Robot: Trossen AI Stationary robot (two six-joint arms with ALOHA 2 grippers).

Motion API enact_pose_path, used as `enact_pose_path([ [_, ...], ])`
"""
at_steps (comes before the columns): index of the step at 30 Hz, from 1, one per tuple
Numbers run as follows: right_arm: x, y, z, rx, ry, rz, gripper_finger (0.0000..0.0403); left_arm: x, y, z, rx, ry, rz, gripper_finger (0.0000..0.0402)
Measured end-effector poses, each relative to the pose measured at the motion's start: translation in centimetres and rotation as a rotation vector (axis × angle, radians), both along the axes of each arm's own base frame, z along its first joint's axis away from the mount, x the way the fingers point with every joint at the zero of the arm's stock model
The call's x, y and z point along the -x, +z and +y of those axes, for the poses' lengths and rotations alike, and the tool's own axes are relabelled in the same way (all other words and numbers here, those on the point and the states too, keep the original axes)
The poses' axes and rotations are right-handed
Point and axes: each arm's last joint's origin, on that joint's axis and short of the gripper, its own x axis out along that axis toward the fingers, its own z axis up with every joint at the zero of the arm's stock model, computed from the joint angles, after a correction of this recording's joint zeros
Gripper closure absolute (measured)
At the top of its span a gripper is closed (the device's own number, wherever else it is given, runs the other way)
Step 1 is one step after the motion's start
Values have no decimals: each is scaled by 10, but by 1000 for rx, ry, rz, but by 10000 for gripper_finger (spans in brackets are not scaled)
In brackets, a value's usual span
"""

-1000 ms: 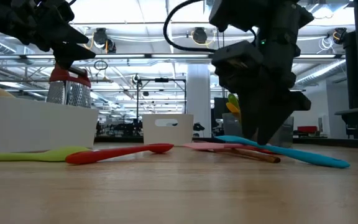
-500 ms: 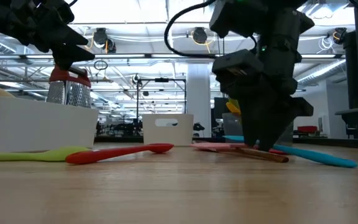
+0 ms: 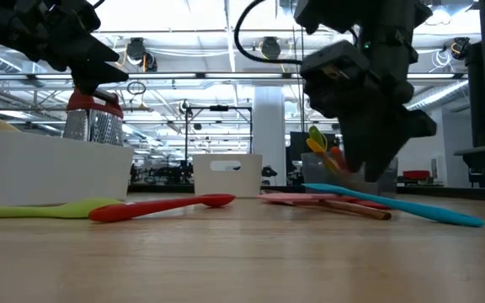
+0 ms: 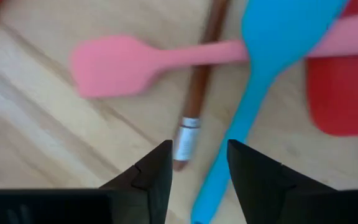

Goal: Pick & Place Kitchen Items
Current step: Put the blue spatula into the black bin

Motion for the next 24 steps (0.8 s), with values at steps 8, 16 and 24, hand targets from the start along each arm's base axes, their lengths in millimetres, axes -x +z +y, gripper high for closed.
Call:
enact_pose_path([
  [8,3,-1,0,-17,6,38,277,0,0,0,-3,-1,1,174],
  [16,5,-5,-1,-10,4,30,279,0,0,0,-7,-2,1,174],
  [24,10,-24,-4,21,-41,-15,280,0,0,0,-6,-2,1,174],
])
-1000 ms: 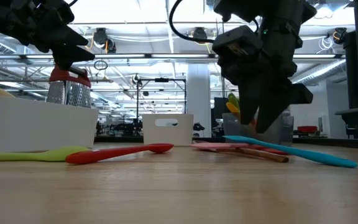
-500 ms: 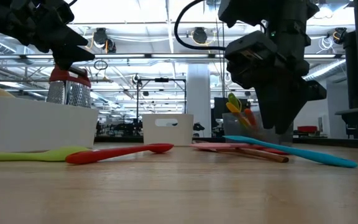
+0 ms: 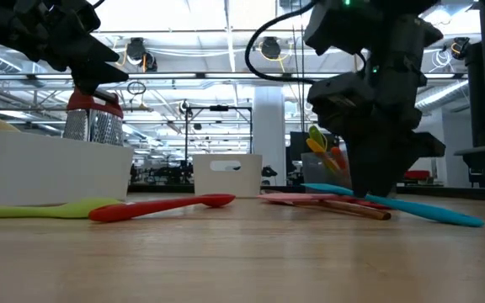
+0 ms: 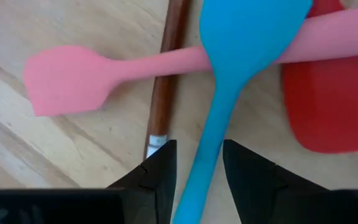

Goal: Pick & Place Kitchen Items
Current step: Put the blue spatula into the black bin

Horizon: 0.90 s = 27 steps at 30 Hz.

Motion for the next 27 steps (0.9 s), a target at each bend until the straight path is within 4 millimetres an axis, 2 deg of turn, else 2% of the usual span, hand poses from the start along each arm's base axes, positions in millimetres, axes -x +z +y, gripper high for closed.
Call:
enact_pose_path([
  [3,2,-8,-1,-11,-16,-28,280,0,0,0,0,0,0,174],
  [10,9,-26,-2,-25,-86,32,280,0,0,0,1,0,0,174],
  [14,11,-29,-2,-41,-149,59,286,0,0,0,1,0,0,174],
  [19,11,-30,-2,-47,-171,66,313,0,0,0,1,1,2,174],
  [25,11,-29,-3,-48,-171,64,375,0,0,0,2,0,5,174],
  [27,11,-26,-2,-52,-166,41,381,0,0,0,0,0,5,174],
])
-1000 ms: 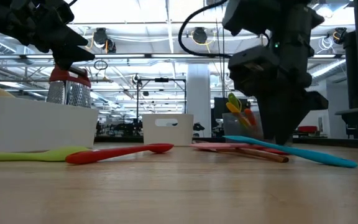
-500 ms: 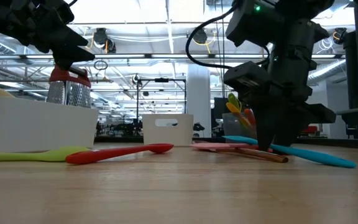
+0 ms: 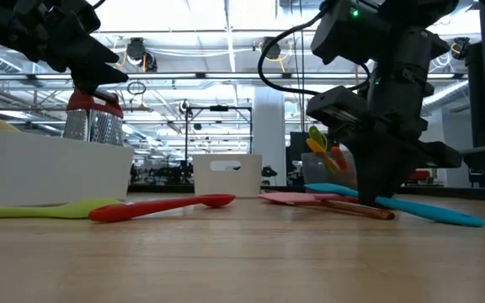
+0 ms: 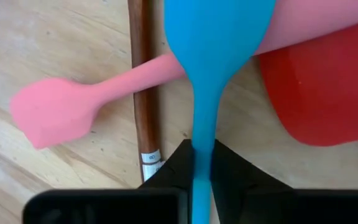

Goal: Pick & Place Kitchen Items
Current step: Put the blue spatula into the black bin

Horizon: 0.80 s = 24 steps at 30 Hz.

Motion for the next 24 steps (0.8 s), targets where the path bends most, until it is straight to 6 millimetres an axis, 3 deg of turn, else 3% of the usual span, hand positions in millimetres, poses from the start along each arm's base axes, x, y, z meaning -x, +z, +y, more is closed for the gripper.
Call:
enact_pose_path([
  [9,5,24,-1,-25,-2,-81,380,0,0,0,-8,-2,0,174],
  [24,25,123,-6,-85,-26,-578,387,0,0,0,-16,-4,0,174],
])
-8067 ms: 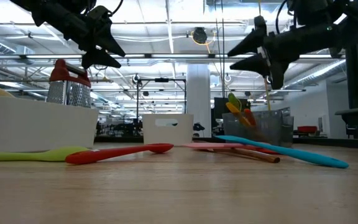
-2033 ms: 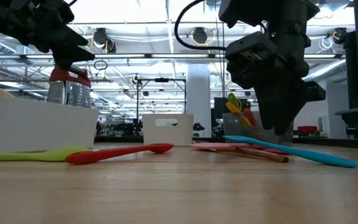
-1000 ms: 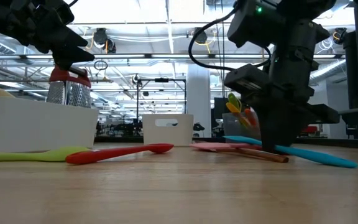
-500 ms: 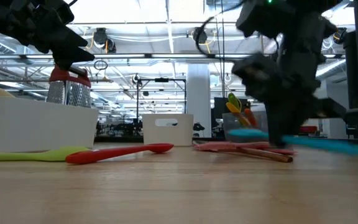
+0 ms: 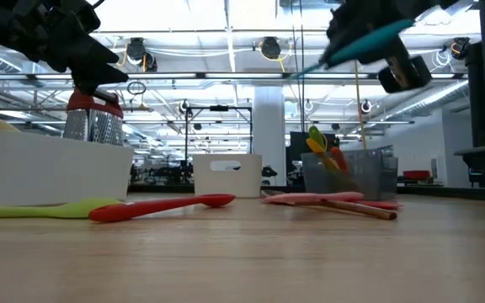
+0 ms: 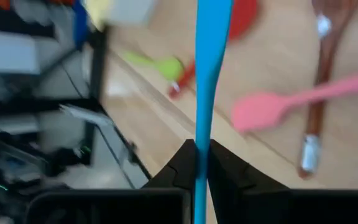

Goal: Pick & Place Kitchen Items
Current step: Put the blue spatula into the black bin

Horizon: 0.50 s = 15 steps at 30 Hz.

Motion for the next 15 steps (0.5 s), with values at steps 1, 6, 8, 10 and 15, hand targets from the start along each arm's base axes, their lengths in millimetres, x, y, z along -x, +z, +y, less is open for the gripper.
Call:
enact_pose_path([
  [1,2,5,-1,9,-24,-26,387,0,0,0,0,0,0,174],
  [6,11,24,-14,40,-182,-122,390,0,0,0,-2,-1,-1,174],
  [8,15,31,-22,44,-252,-155,391,0,0,0,-2,-1,-1,174],
  [10,19,37,-30,27,-305,-182,391,0,0,0,-2,-1,-1,174],
  [15,38,35,-53,-61,-445,-207,391,0,0,0,-3,-1,-1,174],
])
